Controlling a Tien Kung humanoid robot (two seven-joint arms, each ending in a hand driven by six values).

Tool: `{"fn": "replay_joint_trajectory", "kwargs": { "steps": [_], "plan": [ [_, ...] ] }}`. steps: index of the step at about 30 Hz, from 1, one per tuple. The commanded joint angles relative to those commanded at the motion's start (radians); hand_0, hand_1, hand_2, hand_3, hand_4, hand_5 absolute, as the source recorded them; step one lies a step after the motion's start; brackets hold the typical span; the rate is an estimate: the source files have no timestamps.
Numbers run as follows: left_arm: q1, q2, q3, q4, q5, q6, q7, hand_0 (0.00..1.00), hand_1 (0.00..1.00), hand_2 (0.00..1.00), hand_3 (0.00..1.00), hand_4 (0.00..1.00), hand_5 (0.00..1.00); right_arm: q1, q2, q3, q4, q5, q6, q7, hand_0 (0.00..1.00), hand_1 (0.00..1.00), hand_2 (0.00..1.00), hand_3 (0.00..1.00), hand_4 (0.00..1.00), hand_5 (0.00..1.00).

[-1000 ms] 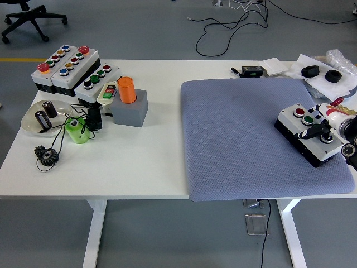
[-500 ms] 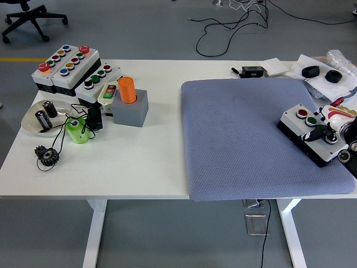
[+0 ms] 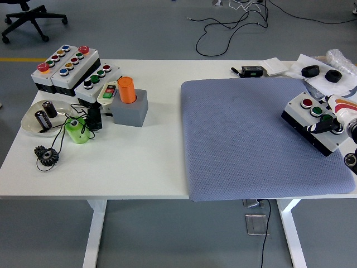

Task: Pick up the button,place it on the desk,press the button,press the button

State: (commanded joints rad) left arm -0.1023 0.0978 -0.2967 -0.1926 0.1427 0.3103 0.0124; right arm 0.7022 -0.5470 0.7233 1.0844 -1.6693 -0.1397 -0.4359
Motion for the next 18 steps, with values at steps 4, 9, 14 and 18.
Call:
{"fn": "replay_joint_trajectory", "kwargs": {
  "steps": [4, 9, 14, 18],
  "plan": [
    [0.000, 0.001, -0.004, -0.001, 0.004, 0.001, 0.001, 0.622, 0.569, 0.544, 0.522, 0.305, 0.998, -0.006, -0.034, -0.025, 0.043, 0.031, -0.032, 0.061, 0.307, 0.042, 0.111, 0.294, 0.431, 0.002],
    [0.002, 0.000, -0.002, 0.000, 0.003, 0.001, 0.003, 0.622, 0.567, 0.543, 0.521, 0.305, 0.998, -0.006, -0.066, -0.044, 0.087, 0.053, -0.046, 0.120, 0.291, 0.035, 0.107, 0.288, 0.392, 0.002],
    [0.001, -0.001, -0.001, 0.002, 0.000, 0.003, 0.007, 0.622, 0.568, 0.542, 0.520, 0.305, 0.998, 0.010, -0.103, -0.076, 0.143, 0.056, -0.052, 0.208, 0.278, 0.030, 0.107, 0.280, 0.376, 0.002],
    [0.000, -0.002, 0.006, 0.002, -0.004, 0.001, 0.009, 0.622, 0.572, 0.544, 0.520, 0.305, 0.998, 0.026, -0.128, -0.113, 0.171, 0.058, -0.062, 0.279, 0.267, 0.026, 0.107, 0.278, 0.368, 0.002]
  ]
}}
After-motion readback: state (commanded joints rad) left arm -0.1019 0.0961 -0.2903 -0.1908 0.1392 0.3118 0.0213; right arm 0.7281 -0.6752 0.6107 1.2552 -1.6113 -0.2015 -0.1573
